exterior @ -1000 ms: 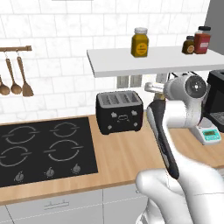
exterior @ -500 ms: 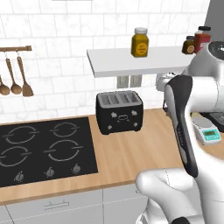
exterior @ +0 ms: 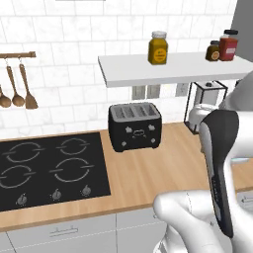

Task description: Start the toaster. Once the lever pops up, take the bread to the plate on the dining counter.

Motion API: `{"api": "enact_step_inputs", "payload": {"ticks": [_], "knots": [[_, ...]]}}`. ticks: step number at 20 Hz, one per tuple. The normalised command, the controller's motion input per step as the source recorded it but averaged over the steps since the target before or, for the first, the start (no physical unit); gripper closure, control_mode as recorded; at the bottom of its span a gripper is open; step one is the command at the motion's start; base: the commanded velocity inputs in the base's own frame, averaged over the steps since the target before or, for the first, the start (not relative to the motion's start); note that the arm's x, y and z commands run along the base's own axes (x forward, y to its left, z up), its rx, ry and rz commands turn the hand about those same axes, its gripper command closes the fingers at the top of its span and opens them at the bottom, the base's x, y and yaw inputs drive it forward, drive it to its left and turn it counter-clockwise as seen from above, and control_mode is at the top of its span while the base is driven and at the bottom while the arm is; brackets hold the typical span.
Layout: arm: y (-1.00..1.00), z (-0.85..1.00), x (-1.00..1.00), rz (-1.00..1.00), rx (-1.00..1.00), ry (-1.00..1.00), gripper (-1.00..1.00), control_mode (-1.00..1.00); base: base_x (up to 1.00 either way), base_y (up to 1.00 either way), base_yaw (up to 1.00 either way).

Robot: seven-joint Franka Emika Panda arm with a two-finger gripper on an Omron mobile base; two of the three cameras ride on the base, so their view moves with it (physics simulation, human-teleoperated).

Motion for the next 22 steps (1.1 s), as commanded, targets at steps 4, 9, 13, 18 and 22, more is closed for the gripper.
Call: {"api": "enact_step_inputs", "payload": {"ticks": [4, 9, 13, 18, 22], "knots": [[0.00, 0.00, 0.00, 0.00, 0.00, 0.00, 1.00, 1.00, -0.91, 0.00, -0.10], [0.00, 0.00, 0.00, 0.00, 0.00, 0.00, 1.00, 1.00, -0.94, 0.00, -0.25], [0.00, 0.00, 0.00, 0.00, 0.00, 0.00, 1.00, 1.00, -0.05, 0.00, -0.87], [0.00, 0.00, 0.00, 0.00, 0.00, 0.00, 1.00, 1.00, 0.00, 0.00, -1.00], [0.00, 0.00, 0.00, 0.00, 0.00, 0.00, 1.00, 1.00, 0.00, -0.01, -0.97]]}}
